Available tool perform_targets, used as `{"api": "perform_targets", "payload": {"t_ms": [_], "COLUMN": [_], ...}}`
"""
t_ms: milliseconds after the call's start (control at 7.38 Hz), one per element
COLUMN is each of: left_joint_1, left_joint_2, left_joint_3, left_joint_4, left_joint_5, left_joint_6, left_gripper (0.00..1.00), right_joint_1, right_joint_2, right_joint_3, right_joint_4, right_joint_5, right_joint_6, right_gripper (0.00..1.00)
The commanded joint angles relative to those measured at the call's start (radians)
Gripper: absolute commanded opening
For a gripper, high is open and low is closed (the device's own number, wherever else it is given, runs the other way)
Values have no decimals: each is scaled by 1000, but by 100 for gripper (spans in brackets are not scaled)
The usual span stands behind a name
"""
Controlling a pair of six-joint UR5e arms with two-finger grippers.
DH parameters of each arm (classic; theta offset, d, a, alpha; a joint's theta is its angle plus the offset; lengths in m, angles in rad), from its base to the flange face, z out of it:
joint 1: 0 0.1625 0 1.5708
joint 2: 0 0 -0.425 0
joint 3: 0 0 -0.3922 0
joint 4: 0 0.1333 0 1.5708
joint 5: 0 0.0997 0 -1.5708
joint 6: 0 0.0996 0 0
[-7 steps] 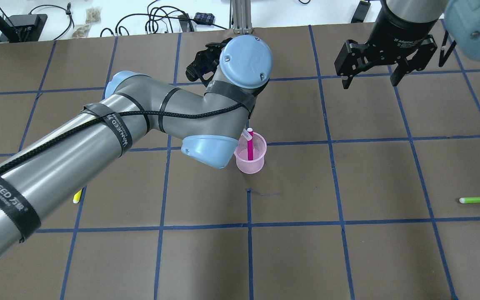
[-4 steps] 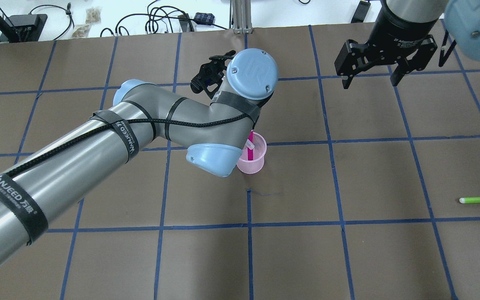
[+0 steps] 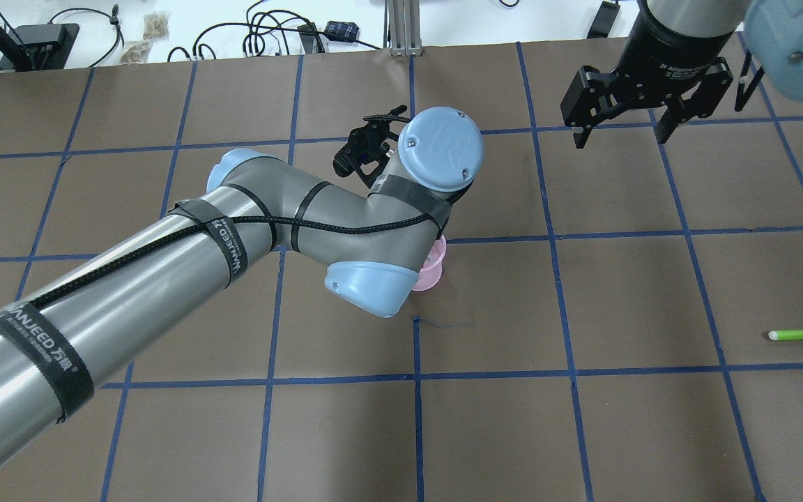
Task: Insert purple and pink pens into pink cup
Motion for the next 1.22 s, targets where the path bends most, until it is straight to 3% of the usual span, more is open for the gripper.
{"api": "perform_targets", "payload": {"t_ms": [0,406,677,948,1083], "left_joint_1": [-13,-2,86,246,303], "left_joint_2": [0,21,58,113,138], "left_joint_3": [-1,13,32,109,146], "left_joint_4": [-1,0,-24,-231,-356], "left_joint_5": [-4,-12,-64,-116,-126], "left_joint_6": [-25,31,337,721,796], "left_gripper": [100,100,100,100,100], "right_joint_1": [0,0,0,0,0], "right_joint_2": [0,0,0,0,0], "right_joint_3": [0,0,0,0,0], "right_joint_4": [0,0,0,0,0], "right_joint_5": [0,1,1,0,0], "right_joint_6": [0,0,0,2,2], "right_gripper": [100,100,100,100,100]}}
